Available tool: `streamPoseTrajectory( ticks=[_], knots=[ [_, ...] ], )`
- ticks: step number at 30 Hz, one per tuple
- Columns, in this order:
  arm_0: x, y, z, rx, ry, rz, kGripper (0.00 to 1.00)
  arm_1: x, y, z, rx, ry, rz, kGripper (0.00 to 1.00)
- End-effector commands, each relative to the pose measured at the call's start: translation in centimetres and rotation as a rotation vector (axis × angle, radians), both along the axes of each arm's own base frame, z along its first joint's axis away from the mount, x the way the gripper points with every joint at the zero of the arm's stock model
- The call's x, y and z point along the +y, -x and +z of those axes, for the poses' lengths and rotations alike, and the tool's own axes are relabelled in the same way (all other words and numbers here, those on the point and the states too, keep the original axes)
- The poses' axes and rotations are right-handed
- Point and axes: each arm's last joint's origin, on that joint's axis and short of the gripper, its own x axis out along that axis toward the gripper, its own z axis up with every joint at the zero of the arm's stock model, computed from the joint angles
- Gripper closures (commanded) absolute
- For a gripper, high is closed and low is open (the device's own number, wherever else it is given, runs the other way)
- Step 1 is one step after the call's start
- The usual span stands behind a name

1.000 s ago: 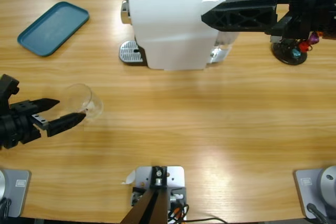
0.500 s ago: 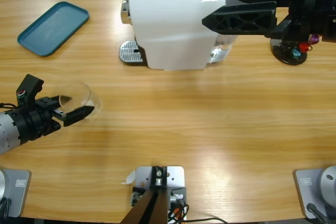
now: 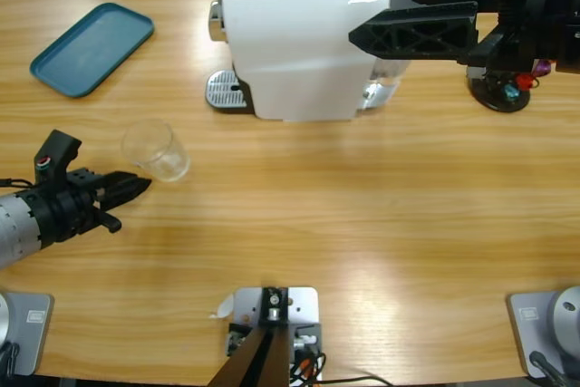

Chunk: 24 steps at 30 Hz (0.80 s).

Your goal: Pour coffee

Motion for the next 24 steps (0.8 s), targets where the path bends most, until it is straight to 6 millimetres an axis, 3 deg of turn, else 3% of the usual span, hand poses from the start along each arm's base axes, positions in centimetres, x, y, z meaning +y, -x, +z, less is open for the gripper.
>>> streamPoseTrajectory(
  ticks=[1,7,13,24],
  knots=[
    [1.0,0.7,1.2,-0.036,0.074,-0.037,0.01,-0.3,0.0,-1.0,0.03,0.025,-0.027,0.0],
    [-0.3,-0.1,1.5,-0.024,0.041,-0.136,0.009,0.0,-0.4,-1.2,0.038,0.032,-0.026,0.0],
    [-0.3,-2.2,1.2,-0.028,-0.019,-0.084,0.009,0.2,-0.5,-1.6,0.05,0.041,-0.023,0.0],
    [-2.0,-3.9,0.3,-0.028,-0.038,-0.067,0.0,0.9,-1.2,-2.1,0.064,0.045,-0.016,0.0]
  ],
)
